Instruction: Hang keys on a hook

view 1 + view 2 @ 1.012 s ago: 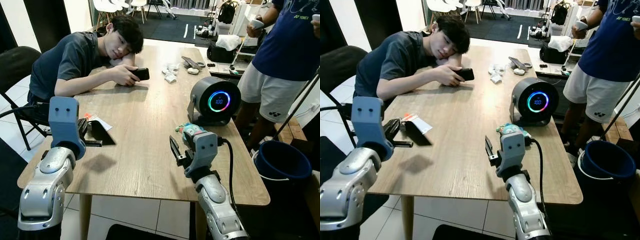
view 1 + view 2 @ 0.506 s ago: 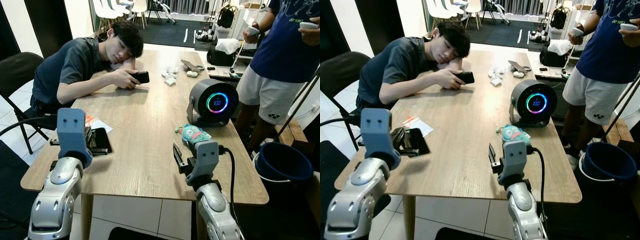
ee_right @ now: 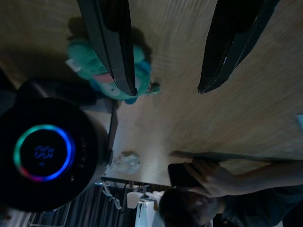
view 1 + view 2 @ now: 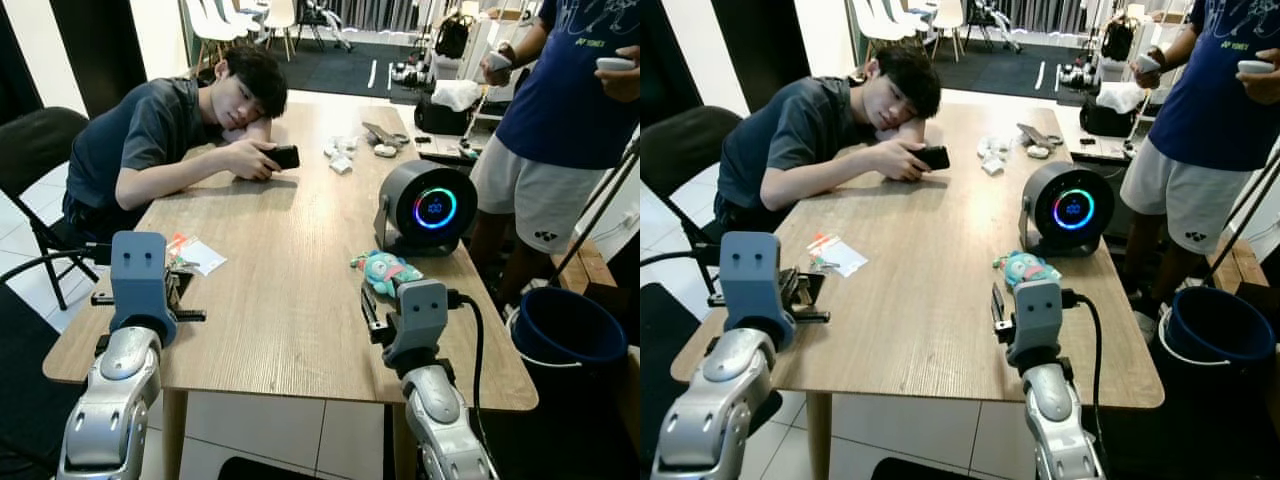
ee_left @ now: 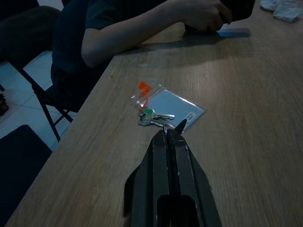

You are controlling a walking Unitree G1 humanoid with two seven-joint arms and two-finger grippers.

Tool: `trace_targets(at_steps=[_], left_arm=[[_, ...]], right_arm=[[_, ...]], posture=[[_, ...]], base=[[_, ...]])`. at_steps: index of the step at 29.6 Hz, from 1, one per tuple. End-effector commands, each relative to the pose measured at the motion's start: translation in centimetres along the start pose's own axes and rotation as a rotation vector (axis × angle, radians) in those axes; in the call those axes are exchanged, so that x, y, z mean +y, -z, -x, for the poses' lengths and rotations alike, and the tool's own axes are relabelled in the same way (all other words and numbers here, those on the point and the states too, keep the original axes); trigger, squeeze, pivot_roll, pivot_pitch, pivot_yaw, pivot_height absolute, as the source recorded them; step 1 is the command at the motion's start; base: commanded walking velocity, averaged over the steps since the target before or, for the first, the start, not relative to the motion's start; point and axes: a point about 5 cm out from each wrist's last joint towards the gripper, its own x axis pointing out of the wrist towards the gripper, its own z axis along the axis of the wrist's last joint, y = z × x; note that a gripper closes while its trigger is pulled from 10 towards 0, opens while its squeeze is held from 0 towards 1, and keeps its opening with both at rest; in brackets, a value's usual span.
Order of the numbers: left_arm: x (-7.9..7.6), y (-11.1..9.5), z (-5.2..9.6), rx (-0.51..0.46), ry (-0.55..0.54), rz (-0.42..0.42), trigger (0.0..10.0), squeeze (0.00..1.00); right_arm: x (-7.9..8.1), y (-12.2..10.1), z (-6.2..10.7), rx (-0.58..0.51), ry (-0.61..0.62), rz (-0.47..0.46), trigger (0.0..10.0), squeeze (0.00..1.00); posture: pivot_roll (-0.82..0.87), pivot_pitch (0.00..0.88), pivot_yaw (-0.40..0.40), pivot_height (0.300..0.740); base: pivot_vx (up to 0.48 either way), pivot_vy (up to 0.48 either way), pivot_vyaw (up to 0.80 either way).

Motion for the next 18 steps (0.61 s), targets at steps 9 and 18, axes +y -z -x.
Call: trace_targets(at_steps=[9, 18], left_arm=[[-0.2, 1.2, -0.2, 0.02, 0.001, -0.011, 10.0, 0.0], [0.3, 1.0, -0.8, 0.005, -0.013, -0.015, 10.0, 0.0]], right_arm=[[-3.6, -0.5, -0.1, -0.005, 0.117, 0.042, 10.0, 0.0], [-4.2, -1.1, -0.6, -0.029, 0.13, 0.068, 10.0, 0.0]], posture=[[0.1, 0.077, 0.004, 0.74], [0.08, 0.082, 0.023, 0.74]], base=[[0.0, 0.0, 0.0], [0.0, 0.0, 0.0]])
